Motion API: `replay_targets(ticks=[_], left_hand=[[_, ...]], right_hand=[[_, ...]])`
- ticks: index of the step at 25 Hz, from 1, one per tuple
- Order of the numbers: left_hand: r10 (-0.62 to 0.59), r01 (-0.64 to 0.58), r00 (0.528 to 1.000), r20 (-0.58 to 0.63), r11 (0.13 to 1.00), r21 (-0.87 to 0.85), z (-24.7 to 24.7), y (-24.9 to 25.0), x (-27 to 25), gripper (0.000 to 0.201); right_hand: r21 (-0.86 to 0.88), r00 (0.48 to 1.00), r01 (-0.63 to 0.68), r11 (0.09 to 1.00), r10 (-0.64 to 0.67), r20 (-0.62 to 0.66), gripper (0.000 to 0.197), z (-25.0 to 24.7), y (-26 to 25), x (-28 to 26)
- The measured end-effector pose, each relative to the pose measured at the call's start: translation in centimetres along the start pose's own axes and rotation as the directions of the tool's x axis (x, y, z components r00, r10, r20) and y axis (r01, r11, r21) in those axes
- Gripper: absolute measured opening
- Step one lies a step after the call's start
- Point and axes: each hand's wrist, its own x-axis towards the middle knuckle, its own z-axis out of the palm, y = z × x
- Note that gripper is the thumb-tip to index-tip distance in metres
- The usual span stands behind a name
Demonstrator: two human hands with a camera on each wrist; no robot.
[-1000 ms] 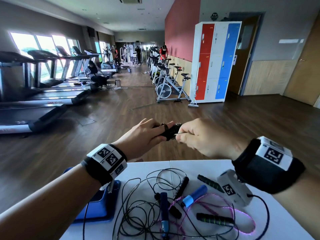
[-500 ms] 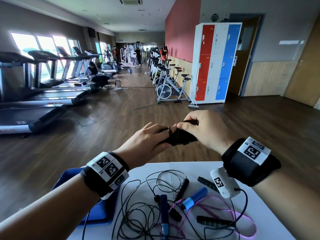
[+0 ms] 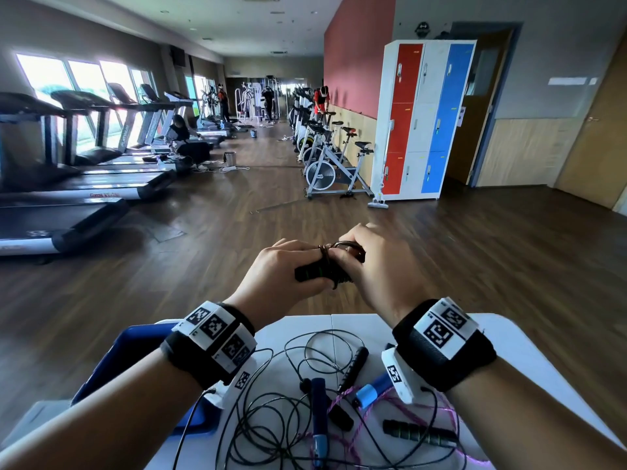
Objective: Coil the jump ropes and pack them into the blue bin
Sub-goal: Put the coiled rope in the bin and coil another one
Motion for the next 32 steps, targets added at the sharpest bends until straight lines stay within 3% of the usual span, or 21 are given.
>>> replay_targets(ticks=[5, 7, 11, 14, 18, 22, 27, 32], left_hand=[[-0.016, 0.014, 0.999, 0.036, 0.999, 0.046, 0.1, 0.1, 0.0, 0.031], [-0.009, 0.008, 0.999, 0.041, 0.999, 0.043, 0.2, 0.1, -0.1, 0.027], [-0.012, 0.008, 0.998, 0.069, 0.998, 0.062, 0.3, 0.2, -0.6, 0.032], [-0.009, 0.007, 0.999, 0.05, 0.999, 0.048, 0.4, 0.3, -0.9, 0.038], [-0.009, 0.006, 0.999, 0.045, 0.998, 0.065, 0.7, 0.6, -0.7, 0.034], [-0.035, 0.032, 0.998, 0.045, 0.997, 0.067, 0.8, 1.0, -0.6, 0.033], [-0.046, 0.042, 0.997, 0.066, 0.997, 0.058, 0.9, 1.2, -0.8, 0.036], [-0.057, 0.056, 0.997, 0.054, 0.998, 0.013, 0.5, 1.2, -1.0, 0.038]], right_hand=[[-0.138, 0.994, 0.059, 0.989, -0.047, 0.094, 0.044, 1.4, -0.4, -1.4], [-0.101, 0.993, 0.069, 0.993, -0.058, 0.106, 0.046, 1.5, -0.3, -1.5], [0.154, 0.993, -0.098, 0.983, 0.085, 0.084, 0.041, 1.6, 0.7, -0.6], [0.128, 0.991, -0.117, 0.985, 0.107, 0.084, 0.034, 1.6, 1.6, -0.1], [0.11, 0.99, -0.139, 0.984, 0.139, 0.012, 0.009, 1.2, 1.4, -0.3], [0.008, 0.99, -0.139, 0.99, 0.139, 0.003, 0.018, 1.3, 1.3, -0.4], [0.015, 0.992, -0.125, 0.992, 0.125, 0.011, 0.024, 1.8, 0.7, -0.4], [0.164, 0.984, -0.17, 0.972, 0.16, 0.073, 0.029, 1.7, 0.8, 0.1]])
